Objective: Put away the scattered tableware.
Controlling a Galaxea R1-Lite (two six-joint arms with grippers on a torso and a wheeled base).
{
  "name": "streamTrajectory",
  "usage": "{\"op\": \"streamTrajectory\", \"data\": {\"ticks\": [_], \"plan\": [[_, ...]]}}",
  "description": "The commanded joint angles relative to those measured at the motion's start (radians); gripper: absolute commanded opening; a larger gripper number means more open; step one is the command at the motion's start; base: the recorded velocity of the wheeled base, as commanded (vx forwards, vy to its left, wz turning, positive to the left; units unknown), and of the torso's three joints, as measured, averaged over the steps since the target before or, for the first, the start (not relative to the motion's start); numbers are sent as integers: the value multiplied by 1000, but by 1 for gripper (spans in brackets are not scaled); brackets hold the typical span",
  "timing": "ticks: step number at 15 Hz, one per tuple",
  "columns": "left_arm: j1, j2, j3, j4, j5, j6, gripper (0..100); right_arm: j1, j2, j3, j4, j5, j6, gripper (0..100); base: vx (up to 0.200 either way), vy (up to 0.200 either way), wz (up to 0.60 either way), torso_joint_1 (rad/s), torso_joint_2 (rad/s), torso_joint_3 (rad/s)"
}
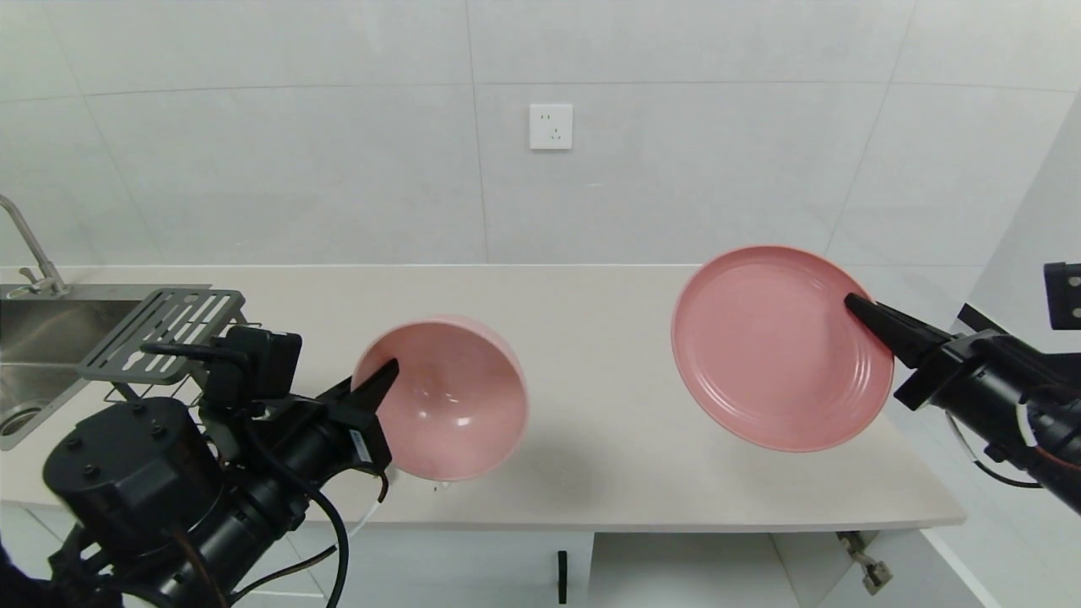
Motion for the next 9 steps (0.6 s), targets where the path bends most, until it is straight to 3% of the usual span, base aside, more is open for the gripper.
{"op": "streamTrajectory", "data": {"ticks": [1,2,3,4,6,9], "plan": [[7,-25,-4,-1,30,22,0,1,9,2,-1,2,0,0,0,0,0,0,0,0],[-1,-26,0,-1,94,65,0,6,7,3,-1,2,-2,0,0,0,0,0,0,0],[-5,-25,2,-1,116,73,0,15,7,6,-1,2,-6,0,0,0,0,0,0,0],[-10,-23,6,-1,117,73,0,21,7,13,-1,2,-25,0,0,0,0,0,0,0],[-59,-26,28,-1,51,25,0,30,9,22,-1,0,-71,0,0,0,0,0,0,0],[-75,-45,17,-1,50,28,0,44,9,23,-1,0,-72,0,0,0,0,0,0,0]]}}
